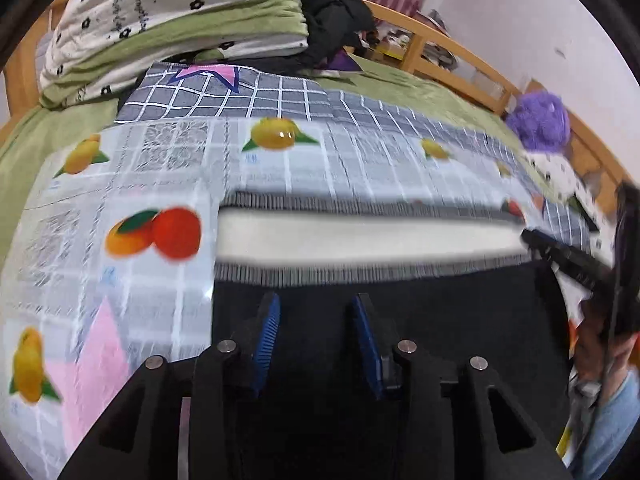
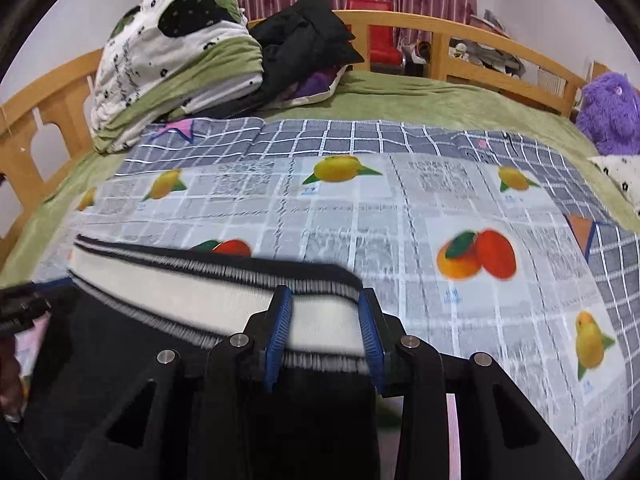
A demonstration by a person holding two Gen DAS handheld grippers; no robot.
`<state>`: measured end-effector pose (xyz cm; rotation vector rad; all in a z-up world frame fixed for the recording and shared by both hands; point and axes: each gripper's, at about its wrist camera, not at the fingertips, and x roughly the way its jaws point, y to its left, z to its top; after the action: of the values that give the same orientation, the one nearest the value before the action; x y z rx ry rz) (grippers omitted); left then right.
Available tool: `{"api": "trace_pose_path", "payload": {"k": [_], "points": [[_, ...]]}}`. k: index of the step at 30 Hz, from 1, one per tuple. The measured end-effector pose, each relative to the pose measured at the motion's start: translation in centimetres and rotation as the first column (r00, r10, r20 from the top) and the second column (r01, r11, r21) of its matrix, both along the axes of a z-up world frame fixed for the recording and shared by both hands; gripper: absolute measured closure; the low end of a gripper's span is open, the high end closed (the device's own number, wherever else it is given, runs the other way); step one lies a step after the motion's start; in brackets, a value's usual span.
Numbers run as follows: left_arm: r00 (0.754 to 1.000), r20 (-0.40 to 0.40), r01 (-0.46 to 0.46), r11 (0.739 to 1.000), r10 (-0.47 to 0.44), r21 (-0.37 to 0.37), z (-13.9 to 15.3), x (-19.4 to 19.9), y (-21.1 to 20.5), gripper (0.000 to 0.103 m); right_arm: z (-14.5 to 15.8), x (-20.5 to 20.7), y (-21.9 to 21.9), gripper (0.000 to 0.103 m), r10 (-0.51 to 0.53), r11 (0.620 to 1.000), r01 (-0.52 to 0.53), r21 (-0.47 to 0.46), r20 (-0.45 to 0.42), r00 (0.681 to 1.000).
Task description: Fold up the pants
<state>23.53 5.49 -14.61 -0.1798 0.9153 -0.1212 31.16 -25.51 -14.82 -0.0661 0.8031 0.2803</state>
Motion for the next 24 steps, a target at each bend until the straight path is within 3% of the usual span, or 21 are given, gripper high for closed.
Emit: {"api": "trace_pose_path", "payload": {"k": [3,7,12,15,19,21,24], "points": [[0.996,-0.049,0.069,0.998,-0.068,0.013,-0.6,-3.3,-1.0,0.065,-0.2,-3.6,-1.2,0.068,0.019,1.000,-0.019,-0.012,-0.029,0.999],[0.996,-0.034,0.085,0.994,-0.087,-0.073,-0.8,-9.4,-1.0,0.065,-0.7,-9.0,-3.1,0.069,-0.009,1.000,0.009,0.004,-0.026,1.000],[0.997,0.019,0.073,0.995,-0.072,-0.070,-0.3,-15.4,-1.0,0.064,-1.9,-14.1,-4.8,0.068,-0.025,0.999,0.030,0.045,-0.111,0.993],[0.996,0.018,0.085,0.994,-0.084,-0.075,0.0,-17.7,-0.4,0.064,-2.3,-16.6,-4.6,0.068,-0.028,1.000,0.027,-0.004,-0.118,0.993],[0.992,-0.021,0.122,0.992,-0.122,0.029,0.0,-20.2,-0.7,0.062,-2.1,-18.6,-5.0,0.068,-0.030,0.999,0.028,-0.014,-0.126,0.992],[0.986,-0.036,0.164,0.975,-0.161,0.148,-0.5,-21.5,-1.8,0.062,-1.7,-19.0,-5.2,0.068,-0.035,0.999,0.035,0.001,-0.125,0.992],[0.988,-0.032,0.151,0.936,-0.149,0.319,-1.2,-22.2,-2.7,0.062,-0.9,-19.3,-5.3,0.068,-0.040,0.999,0.043,0.024,-0.111,0.993]]}}
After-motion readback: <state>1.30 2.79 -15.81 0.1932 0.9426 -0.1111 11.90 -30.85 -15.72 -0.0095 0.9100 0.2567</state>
